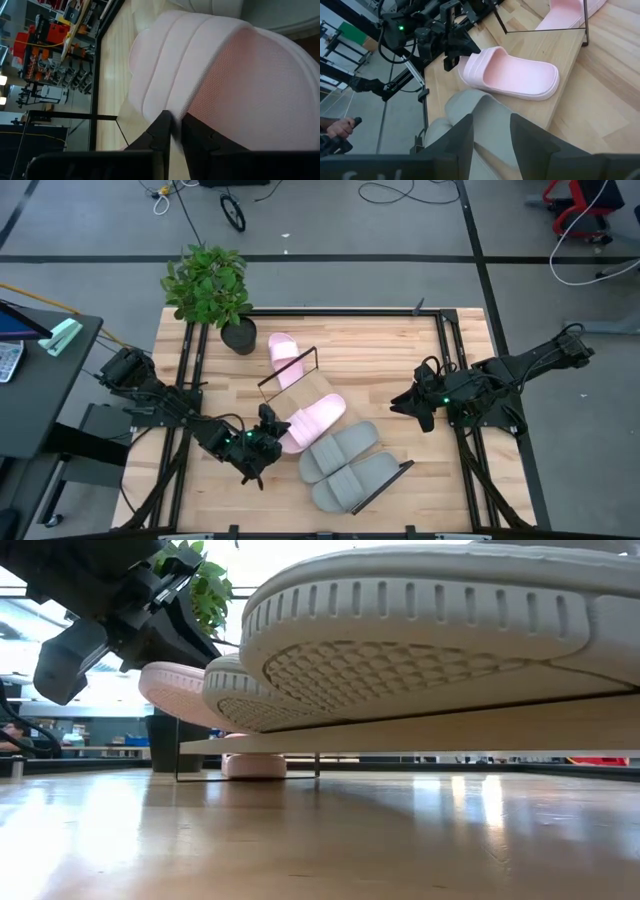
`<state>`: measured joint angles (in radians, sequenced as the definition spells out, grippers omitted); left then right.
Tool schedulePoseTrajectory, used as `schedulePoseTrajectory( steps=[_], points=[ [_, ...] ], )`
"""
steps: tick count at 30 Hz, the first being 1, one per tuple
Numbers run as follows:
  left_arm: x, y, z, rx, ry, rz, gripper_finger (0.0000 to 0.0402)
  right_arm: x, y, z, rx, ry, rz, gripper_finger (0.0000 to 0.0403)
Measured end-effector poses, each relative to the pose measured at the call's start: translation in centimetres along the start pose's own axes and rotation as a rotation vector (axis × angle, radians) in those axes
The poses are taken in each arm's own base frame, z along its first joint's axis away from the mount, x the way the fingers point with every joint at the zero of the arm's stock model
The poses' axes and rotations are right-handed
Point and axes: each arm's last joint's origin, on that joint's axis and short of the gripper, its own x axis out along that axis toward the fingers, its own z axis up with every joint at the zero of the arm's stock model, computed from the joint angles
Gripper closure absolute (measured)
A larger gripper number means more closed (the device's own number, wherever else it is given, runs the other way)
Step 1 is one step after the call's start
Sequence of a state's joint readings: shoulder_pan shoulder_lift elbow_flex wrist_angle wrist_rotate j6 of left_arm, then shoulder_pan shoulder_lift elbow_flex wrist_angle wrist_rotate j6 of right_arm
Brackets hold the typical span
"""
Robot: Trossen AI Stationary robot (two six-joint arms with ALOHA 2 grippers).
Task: Pick and place slides into the shelf
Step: Put the bottom pink slide on the shelf
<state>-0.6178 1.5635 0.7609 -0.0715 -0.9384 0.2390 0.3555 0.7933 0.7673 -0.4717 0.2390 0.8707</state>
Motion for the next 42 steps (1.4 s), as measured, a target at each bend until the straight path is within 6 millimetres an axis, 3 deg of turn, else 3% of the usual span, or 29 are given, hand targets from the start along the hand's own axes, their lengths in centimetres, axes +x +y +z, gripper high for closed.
schedulePoseTrajectory(
  steps=[17, 42],
  points=[
    [-0.01, -0.18, -0.63, 0.048, 0.043, -0.020, 0.0305, 0.00, 0.00, 0.00, -0.002, 0.000, 0.000, 0.0270],
    [-0.07, -0.06, 0.10, 0.031, -0.006, -0.001, 0.0301, 0.00, 0.00, 0.00, -0.017, 0.000, 0.000, 0.0270]
  ],
)
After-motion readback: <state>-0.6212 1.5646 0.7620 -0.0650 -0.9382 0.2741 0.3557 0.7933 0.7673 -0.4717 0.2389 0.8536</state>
